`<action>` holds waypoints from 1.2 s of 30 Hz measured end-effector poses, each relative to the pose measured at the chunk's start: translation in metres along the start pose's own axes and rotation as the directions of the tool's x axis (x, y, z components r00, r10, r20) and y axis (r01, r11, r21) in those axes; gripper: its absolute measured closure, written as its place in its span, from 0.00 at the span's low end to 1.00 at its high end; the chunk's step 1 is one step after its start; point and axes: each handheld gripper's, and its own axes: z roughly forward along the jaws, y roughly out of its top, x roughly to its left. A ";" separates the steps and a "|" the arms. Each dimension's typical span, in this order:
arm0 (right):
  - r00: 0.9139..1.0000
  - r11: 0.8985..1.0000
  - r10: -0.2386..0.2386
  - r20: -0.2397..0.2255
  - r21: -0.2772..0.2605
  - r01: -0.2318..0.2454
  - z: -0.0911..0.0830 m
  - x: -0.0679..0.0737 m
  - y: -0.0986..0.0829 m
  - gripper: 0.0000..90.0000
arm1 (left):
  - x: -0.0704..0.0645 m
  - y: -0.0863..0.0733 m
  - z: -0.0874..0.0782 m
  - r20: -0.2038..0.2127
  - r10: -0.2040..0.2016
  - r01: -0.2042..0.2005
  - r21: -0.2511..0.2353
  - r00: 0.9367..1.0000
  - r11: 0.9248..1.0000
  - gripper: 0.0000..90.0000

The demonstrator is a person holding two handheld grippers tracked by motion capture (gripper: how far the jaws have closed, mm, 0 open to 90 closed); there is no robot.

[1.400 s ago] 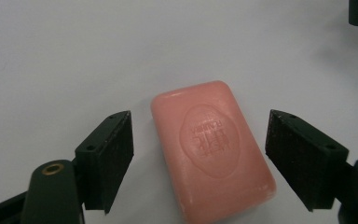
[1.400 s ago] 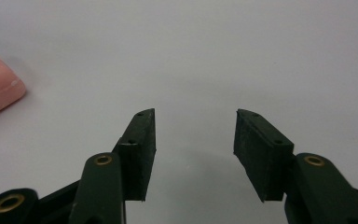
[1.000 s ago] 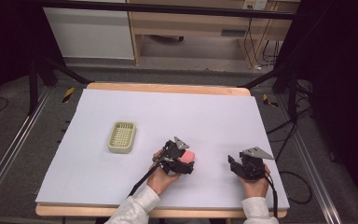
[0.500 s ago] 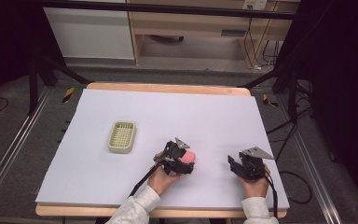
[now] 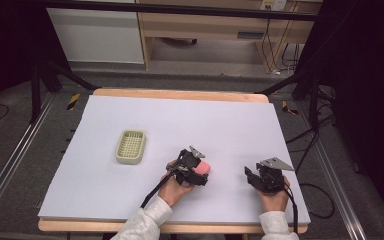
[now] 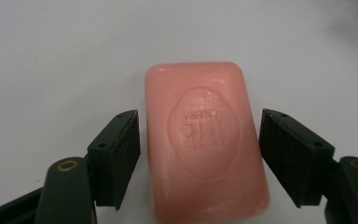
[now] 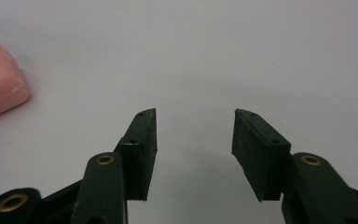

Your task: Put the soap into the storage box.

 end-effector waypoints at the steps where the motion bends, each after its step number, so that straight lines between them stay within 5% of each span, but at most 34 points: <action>1: 1.000 1.000 0.001 -0.002 0.001 -0.001 0.000 0.000 0.000 0.56 | 0.000 0.000 0.001 0.002 0.001 -0.001 0.007 1.000 1.000 0.33; 27: 1.000 1.000 -0.011 -0.013 0.004 0.011 0.001 -0.001 0.000 0.60 | -0.001 0.006 0.005 0.002 0.007 -0.007 0.071 1.000 0.997 0.41; 36: 1.000 1.000 -0.013 -0.010 0.002 0.013 0.000 -0.001 0.000 0.58 | -0.003 0.004 -0.005 0.011 0.023 -0.024 0.041 1.000 0.999 0.41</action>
